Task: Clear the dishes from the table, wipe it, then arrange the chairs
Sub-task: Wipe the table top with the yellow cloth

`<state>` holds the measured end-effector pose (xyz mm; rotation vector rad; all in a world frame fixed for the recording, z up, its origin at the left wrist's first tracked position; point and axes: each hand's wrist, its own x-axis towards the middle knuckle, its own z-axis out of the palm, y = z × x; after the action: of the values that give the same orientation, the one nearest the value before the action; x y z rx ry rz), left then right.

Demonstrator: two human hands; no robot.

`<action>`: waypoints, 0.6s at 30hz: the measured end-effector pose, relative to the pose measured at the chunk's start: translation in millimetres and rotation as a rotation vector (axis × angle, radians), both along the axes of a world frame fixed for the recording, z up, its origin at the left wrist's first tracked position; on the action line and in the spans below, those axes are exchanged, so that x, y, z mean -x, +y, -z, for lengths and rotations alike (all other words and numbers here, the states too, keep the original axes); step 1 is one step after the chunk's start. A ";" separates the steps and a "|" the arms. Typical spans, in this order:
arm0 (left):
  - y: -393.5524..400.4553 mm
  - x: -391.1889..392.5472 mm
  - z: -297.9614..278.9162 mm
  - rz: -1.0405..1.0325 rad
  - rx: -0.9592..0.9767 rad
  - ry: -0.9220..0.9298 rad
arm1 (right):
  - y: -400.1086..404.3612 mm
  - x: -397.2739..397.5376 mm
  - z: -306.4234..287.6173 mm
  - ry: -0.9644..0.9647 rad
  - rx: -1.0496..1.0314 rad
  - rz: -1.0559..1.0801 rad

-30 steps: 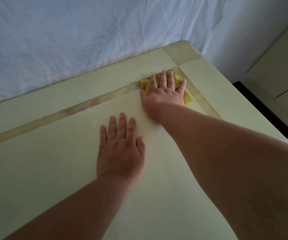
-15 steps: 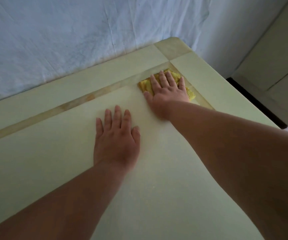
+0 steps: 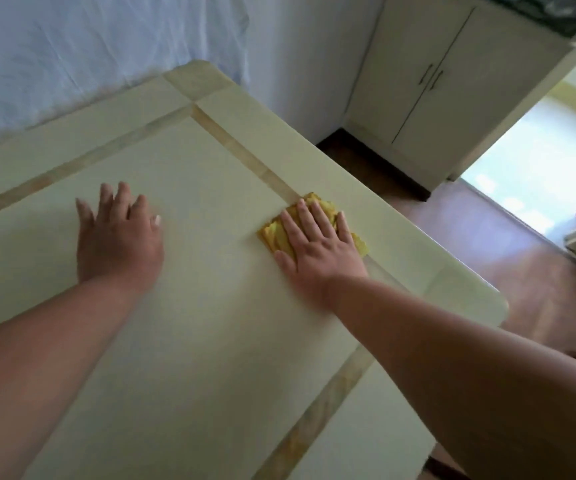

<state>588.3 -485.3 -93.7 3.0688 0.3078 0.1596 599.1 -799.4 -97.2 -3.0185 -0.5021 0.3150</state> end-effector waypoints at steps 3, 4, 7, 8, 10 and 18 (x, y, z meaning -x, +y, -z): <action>-43.5 5.3 -7.1 0.017 0.103 -0.017 | -42.4 38.6 -1.6 0.010 0.011 0.032; -57.4 6.9 -6.9 0.044 0.111 0.008 | -55.9 51.1 -3.1 0.010 0.016 0.038; -88.5 15.1 -0.9 0.148 0.093 0.087 | -99.9 88.3 -5.9 0.016 0.027 0.054; -93.3 18.5 2.1 0.170 0.086 0.095 | -113.0 98.3 -5.6 0.020 0.029 0.063; -99.1 27.1 9.6 0.222 0.078 0.083 | -133.5 112.7 -4.7 0.025 0.035 0.082; -100.0 32.6 22.9 0.228 0.133 -0.029 | -132.0 105.3 0.5 0.053 0.091 0.062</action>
<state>555.6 -585.2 -116.6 2.9376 -0.0326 0.1661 493.8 -931.4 -97.7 -3.0965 -0.4000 0.4234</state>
